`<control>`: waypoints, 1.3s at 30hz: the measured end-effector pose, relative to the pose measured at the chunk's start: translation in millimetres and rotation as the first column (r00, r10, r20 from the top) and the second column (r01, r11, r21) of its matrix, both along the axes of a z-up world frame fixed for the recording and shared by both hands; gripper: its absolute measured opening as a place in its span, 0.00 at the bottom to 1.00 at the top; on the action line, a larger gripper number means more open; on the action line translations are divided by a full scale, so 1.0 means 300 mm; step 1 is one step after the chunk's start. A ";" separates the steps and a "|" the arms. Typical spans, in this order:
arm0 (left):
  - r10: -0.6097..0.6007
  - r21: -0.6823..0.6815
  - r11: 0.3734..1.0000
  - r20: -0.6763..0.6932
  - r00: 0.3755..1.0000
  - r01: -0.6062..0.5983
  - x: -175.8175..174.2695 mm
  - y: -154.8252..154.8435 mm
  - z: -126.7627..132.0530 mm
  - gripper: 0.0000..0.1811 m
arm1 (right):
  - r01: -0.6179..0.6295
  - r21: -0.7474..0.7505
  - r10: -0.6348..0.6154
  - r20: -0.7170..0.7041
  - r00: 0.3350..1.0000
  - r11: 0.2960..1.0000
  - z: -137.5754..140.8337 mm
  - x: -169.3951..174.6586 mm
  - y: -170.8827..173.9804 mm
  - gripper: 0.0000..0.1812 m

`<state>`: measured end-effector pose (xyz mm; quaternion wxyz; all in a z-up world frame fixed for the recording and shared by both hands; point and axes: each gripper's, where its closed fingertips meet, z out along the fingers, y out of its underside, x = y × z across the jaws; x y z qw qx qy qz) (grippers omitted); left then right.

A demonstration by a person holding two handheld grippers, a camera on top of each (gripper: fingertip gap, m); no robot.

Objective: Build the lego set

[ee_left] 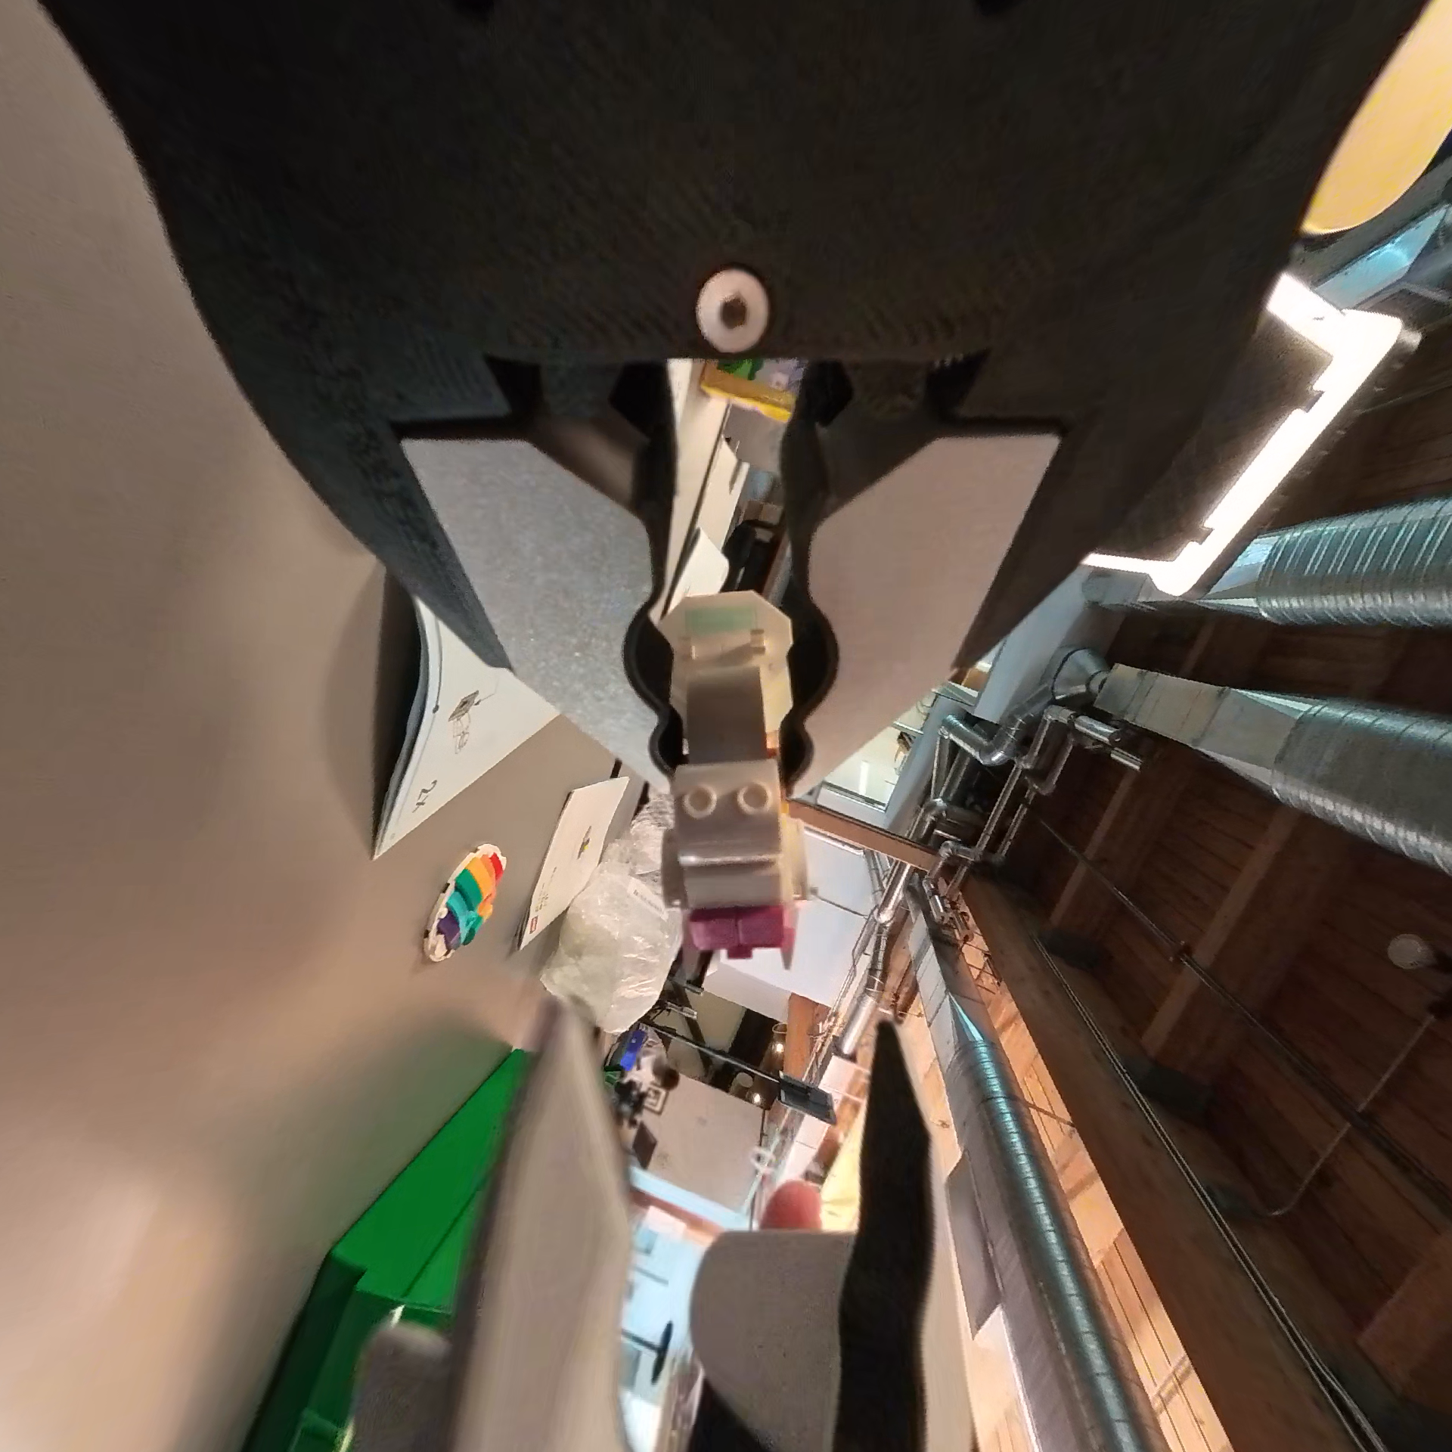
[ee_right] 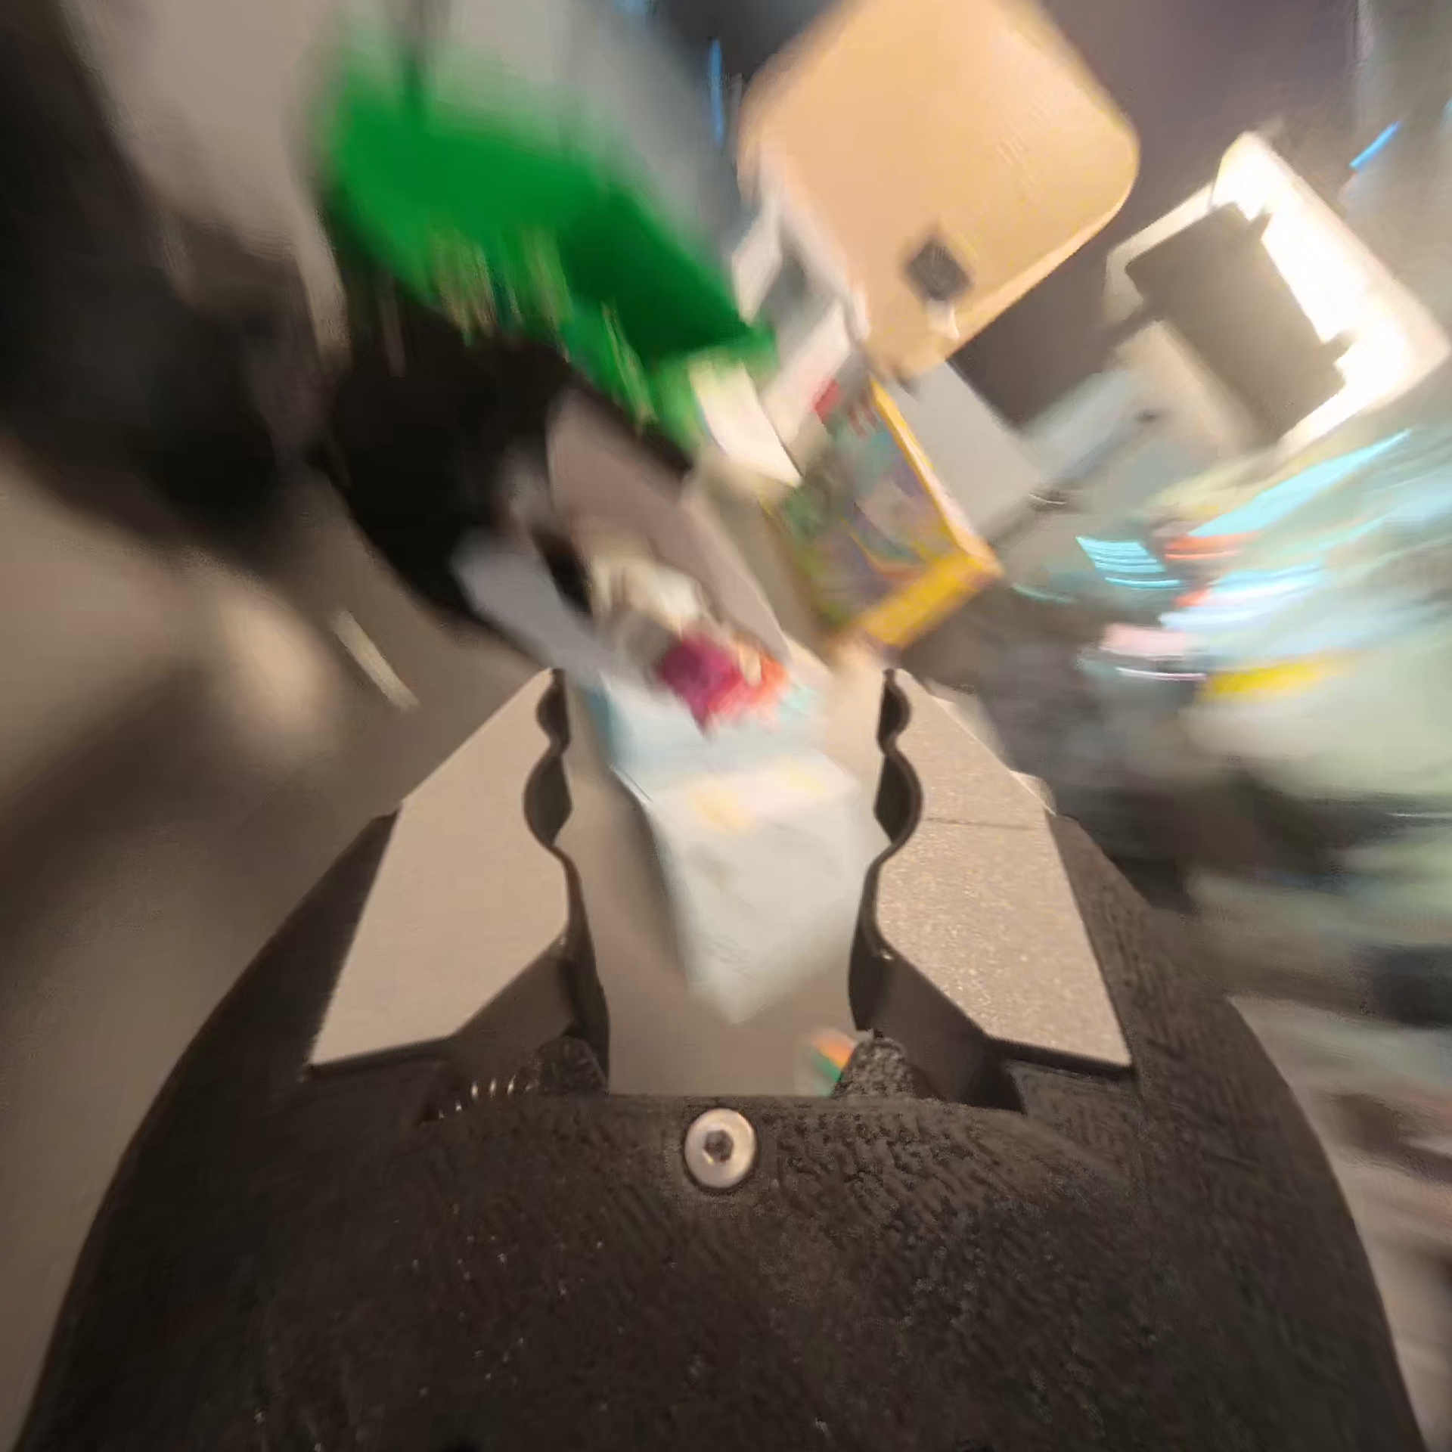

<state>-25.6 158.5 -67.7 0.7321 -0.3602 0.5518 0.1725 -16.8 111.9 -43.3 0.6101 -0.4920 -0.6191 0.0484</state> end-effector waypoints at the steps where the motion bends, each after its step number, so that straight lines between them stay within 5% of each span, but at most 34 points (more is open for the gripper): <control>1: -0.006 -0.005 1.000 -0.003 1.000 0.006 0.003 -0.002 -0.003 0.13 | 0.045 0.099 -0.056 0.118 0.991 0.994 -0.031 0.006 0.016 0.46; 5: -0.031 -0.022 0.999 -0.016 0.999 0.031 0.013 -0.013 -0.013 0.13 | 0.033 0.374 -0.189 0.389 0.902 0.927 -0.100 0.008 0.038 0.47; 9: -0.050 -0.039 0.998 -0.028 0.998 0.049 0.019 -0.021 -0.022 0.13 | -0.030 0.499 -0.232 0.454 0.860 0.866 -0.100 -0.001 0.036 0.35; 18: -0.064 -0.061 0.996 -0.031 0.997 0.062 0.021 -0.027 -0.029 0.13 | -0.067 0.552 -0.251 0.480 0.840 0.831 -0.097 -0.012 0.038 0.24; 21: -0.080 -0.068 0.995 -0.049 0.996 0.077 0.029 -0.036 -0.041 0.13 | -0.084 0.581 -0.260 0.484 0.836 0.810 -0.080 -0.012 0.033 0.12; 34: -0.111 -0.128 0.987 -0.070 0.991 0.102 0.049 -0.051 -0.073 0.13 | -0.174 0.488 -0.223 0.651 0.725 0.855 -0.107 0.001 0.017 0.12; 39: -0.117 -0.146 0.983 -0.030 0.993 0.111 0.044 -0.048 -0.057 0.13 | -0.147 0.445 -0.191 0.628 0.754 0.883 -0.089 -0.007 0.023 0.12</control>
